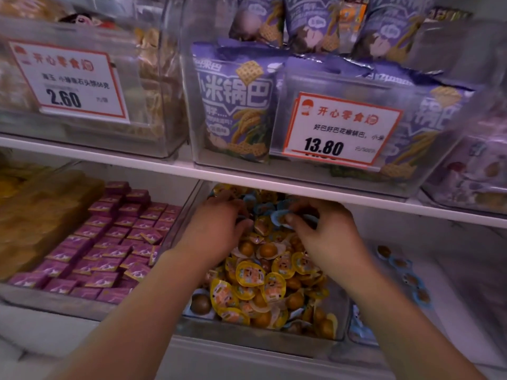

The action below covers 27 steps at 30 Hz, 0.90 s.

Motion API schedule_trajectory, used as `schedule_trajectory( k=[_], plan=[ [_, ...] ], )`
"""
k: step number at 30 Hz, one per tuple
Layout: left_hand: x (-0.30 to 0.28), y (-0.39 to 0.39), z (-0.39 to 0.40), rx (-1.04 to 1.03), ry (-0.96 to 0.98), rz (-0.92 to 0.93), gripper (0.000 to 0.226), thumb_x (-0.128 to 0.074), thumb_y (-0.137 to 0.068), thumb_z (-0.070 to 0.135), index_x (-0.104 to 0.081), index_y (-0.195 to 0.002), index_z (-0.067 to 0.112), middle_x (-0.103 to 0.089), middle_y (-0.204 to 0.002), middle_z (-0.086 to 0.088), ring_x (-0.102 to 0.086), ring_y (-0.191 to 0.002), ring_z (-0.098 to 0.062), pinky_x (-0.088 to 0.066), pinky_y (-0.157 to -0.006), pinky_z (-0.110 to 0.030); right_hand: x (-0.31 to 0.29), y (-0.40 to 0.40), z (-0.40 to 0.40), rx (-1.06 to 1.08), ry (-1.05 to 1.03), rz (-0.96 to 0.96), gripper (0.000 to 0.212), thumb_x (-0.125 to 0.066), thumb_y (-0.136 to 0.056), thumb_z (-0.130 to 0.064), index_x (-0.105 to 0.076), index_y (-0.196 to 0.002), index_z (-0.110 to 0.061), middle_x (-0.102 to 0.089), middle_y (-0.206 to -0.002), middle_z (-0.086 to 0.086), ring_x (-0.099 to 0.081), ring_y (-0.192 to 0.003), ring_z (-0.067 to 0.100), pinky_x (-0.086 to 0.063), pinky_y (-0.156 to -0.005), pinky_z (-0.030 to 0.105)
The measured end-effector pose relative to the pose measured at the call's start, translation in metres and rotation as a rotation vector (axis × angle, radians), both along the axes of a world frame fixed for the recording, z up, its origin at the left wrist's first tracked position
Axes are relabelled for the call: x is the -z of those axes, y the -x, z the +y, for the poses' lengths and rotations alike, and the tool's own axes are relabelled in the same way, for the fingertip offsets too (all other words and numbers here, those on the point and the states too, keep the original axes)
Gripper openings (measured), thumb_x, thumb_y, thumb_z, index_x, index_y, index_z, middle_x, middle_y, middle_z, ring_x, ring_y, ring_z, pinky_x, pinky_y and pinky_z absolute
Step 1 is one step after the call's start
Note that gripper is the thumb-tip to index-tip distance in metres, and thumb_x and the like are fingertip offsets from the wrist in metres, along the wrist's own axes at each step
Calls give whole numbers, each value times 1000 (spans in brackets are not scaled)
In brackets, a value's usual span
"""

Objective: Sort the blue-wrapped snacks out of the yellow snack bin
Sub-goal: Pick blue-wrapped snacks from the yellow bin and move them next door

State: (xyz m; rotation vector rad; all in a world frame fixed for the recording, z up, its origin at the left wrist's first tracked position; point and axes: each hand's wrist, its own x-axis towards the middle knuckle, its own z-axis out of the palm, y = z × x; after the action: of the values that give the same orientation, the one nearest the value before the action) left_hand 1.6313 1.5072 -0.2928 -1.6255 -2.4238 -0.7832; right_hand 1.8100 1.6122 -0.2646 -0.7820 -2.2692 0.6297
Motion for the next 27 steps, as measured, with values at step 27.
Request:
schedule_trajectory(
  k=[27],
  plan=[
    [-10, -168, 34, 356, -362, -513, 19, -56, -94, 44, -67, -109, 39, -56, -111, 46, -55, -104, 18, -48, -85, -11, 17, -164, 37, 275, 1001, 375, 15, -71, -90, -23, -69, -99, -11, -70, -86, 8, -69, -66, 20, -52, -54, 32]
  ],
)
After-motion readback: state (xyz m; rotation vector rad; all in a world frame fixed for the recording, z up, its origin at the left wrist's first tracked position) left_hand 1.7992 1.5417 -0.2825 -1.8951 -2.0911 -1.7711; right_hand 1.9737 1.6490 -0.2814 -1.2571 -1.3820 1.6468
